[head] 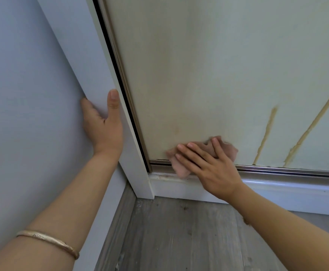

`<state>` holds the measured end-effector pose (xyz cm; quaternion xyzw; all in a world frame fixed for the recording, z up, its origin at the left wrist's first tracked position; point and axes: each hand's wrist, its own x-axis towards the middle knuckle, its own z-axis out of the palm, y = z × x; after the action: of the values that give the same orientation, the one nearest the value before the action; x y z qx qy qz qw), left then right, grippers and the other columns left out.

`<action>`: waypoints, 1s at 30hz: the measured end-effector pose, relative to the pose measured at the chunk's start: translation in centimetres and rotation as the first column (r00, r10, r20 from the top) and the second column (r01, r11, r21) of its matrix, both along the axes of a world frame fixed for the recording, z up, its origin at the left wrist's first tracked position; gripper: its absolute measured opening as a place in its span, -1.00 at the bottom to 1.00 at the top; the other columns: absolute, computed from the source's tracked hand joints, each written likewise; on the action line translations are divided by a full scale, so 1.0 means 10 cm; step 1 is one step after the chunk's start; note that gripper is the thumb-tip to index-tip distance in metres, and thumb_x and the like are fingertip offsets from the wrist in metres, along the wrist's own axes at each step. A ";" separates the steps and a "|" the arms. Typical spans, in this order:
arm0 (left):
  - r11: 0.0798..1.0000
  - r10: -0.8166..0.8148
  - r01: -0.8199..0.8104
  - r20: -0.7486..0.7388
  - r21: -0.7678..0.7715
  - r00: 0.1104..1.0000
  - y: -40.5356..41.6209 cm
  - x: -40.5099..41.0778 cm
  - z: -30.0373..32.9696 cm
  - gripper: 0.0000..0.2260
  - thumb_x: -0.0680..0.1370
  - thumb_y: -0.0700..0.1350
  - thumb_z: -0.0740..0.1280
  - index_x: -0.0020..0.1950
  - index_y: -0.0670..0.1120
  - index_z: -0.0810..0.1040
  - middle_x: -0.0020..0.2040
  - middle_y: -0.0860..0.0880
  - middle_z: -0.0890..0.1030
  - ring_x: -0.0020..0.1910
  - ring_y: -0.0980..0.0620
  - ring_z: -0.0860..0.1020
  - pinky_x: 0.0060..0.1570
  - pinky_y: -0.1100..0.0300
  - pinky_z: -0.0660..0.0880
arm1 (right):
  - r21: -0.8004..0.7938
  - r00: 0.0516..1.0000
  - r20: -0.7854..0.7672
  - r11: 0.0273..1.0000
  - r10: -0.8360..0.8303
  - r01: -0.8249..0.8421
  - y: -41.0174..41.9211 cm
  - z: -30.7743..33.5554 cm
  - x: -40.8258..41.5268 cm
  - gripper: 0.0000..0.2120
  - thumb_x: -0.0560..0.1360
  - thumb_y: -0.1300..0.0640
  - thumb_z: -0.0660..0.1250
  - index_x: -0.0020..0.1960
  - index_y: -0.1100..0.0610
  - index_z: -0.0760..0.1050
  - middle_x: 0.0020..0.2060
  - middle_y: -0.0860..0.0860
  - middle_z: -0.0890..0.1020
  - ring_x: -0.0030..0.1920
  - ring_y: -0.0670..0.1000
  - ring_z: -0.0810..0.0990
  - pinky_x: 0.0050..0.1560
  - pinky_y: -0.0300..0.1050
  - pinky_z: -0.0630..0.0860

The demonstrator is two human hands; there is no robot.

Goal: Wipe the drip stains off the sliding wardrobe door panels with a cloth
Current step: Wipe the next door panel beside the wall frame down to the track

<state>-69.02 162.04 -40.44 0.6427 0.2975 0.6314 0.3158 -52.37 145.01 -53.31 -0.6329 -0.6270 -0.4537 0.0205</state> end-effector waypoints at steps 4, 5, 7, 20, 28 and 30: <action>1.000 0.006 -0.006 0.023 0.007 1.000 0.01 0.02 -0.02 -0.71 0.50 0.13 0.25 -0.15 -0.04 0.25 -0.28 0.20 0.32 -0.35 0.41 0.38 -0.21 0.48 0.30 | -0.052 1.000 0.014 0.999 0.015 -0.014 -0.09 0.09 0.08 -0.38 0.43 0.23 0.04 0.50 0.07 0.20 0.55 0.01 0.13 0.56 0.00 -0.17 0.49 0.21 -0.28; 1.000 0.010 -0.010 0.015 0.007 1.000 0.01 0.03 -0.02 -0.73 0.51 0.11 0.25 -0.19 0.00 0.22 -0.30 0.19 0.31 -0.36 0.40 0.37 -0.24 0.48 0.29 | -0.032 1.000 -0.013 0.999 0.025 -0.025 0.00 0.12 0.02 -0.38 0.42 0.23 0.05 0.49 0.07 0.23 0.54 0.00 0.17 0.56 -0.01 -0.15 0.49 0.21 -0.27; 1.000 0.025 -0.025 0.002 0.013 1.000 0.03 0.01 -0.02 -0.71 0.52 0.08 0.26 -0.24 0.04 0.18 -0.32 0.17 0.28 -0.39 0.39 0.36 -0.28 0.48 0.27 | 0.013 0.996 -0.070 0.998 0.057 -0.056 0.20 0.14 -0.14 -0.39 0.41 0.24 0.08 0.47 0.07 0.32 0.52 -0.02 0.21 0.56 0.00 -0.10 0.50 0.20 -0.26; 1.000 -0.008 0.008 0.026 0.003 1.000 0.03 0.00 0.00 -0.70 0.45 0.21 0.25 -0.21 0.06 0.21 -0.28 0.18 0.34 -0.35 0.40 0.39 -0.22 0.47 0.31 | 0.022 0.993 -0.109 0.999 0.050 -0.048 0.19 0.10 -0.22 -0.44 0.41 0.24 0.09 0.40 0.09 0.44 0.45 -0.02 0.26 0.51 0.03 0.10 0.50 0.19 -0.21; 1.000 0.015 -0.016 0.029 0.017 0.999 0.02 0.02 0.01 -0.69 0.40 0.26 0.22 -0.21 0.07 0.22 -0.29 0.18 0.34 -0.35 0.39 0.38 -0.23 0.47 0.30 | 0.109 0.997 -0.059 0.992 -0.057 0.063 -0.10 0.36 0.11 -0.44 0.49 0.16 0.12 0.49 0.01 0.22 0.51 -0.02 0.21 0.56 -0.02 -0.08 0.49 0.22 -0.23; 1.000 0.021 -0.021 0.010 0.014 1.000 0.01 0.02 0.01 -0.69 0.45 0.21 0.24 -0.19 0.02 0.24 -0.29 0.18 0.34 -0.35 0.41 0.39 -0.24 0.48 0.30 | 0.235 0.992 -0.108 0.967 -0.071 0.095 0.01 0.47 0.07 -0.46 0.53 0.10 0.16 0.51 -0.01 0.20 0.55 0.00 0.09 0.56 -0.01 -0.08 0.48 0.27 -0.22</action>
<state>-68.84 162.19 -40.37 0.6387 0.2982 0.6399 0.3060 -51.62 145.15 -48.59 -0.6731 -0.5388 -0.4947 0.1088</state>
